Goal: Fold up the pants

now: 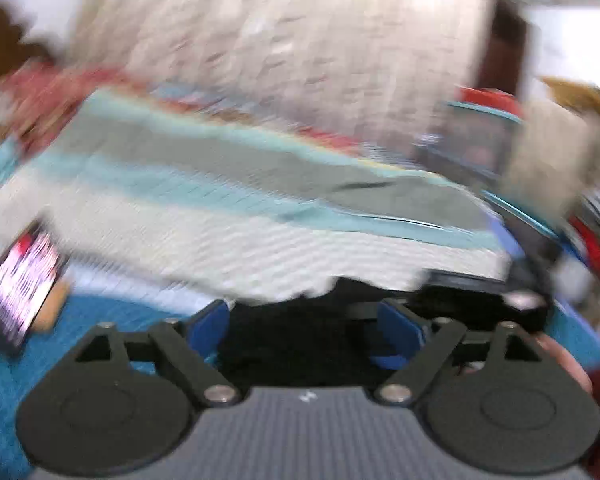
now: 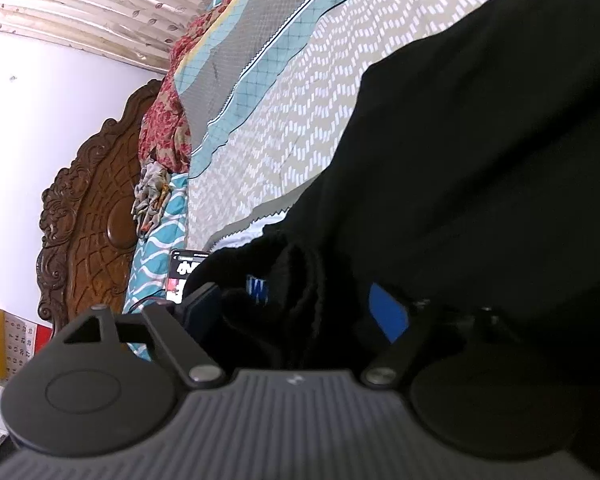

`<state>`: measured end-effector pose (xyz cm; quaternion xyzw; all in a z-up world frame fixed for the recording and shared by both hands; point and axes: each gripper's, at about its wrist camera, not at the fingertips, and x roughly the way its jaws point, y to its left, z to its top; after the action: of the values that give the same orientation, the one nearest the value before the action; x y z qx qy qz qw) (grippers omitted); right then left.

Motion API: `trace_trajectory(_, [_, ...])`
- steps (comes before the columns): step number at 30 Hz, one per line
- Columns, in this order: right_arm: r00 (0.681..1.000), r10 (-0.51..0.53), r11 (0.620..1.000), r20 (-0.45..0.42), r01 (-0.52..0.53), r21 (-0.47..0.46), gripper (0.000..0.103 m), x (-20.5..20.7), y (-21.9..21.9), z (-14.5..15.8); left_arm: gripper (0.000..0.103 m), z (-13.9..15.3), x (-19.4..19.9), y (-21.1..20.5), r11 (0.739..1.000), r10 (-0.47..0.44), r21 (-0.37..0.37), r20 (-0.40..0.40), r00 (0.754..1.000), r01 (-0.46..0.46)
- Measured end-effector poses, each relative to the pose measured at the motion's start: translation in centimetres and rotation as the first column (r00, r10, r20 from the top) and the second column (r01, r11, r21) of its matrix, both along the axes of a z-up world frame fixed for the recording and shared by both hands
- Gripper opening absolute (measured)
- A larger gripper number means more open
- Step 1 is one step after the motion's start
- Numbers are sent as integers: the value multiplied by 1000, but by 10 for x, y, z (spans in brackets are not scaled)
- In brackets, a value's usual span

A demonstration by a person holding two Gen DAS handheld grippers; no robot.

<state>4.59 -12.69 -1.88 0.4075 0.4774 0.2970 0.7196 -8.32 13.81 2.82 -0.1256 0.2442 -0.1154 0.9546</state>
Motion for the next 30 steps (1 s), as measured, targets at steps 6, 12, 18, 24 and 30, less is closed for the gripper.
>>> trace_trajectory(6, [995, 102, 994, -18, -101, 45, 92, -4, 23, 9, 66, -48, 16, -34, 989, -125, 62, -124, 984, 133])
trace_trajectory(12, [973, 212, 947, 88, -183, -263, 47, -15, 60, 20, 71, -51, 1, -74, 966, -186, 159, -110, 976, 202])
trace_trajectory(18, [907, 231, 929, 352, -98, -356, 31, -19, 21, 77, 72, -12, 4, -52, 977, -203, 60, -26, 979, 204])
trace_trajectory(24, [936, 143, 860, 321, 43, -508, 51, -5, -31, 61, 45, -26, 38, -71, 970, -242, -33, -121, 963, 240])
trace_trajectory(30, [953, -18, 858, 302, 170, -484, 60, -22, -73, 52, 35, -69, 57, -110, 939, -288, 94, -304, 908, 330])
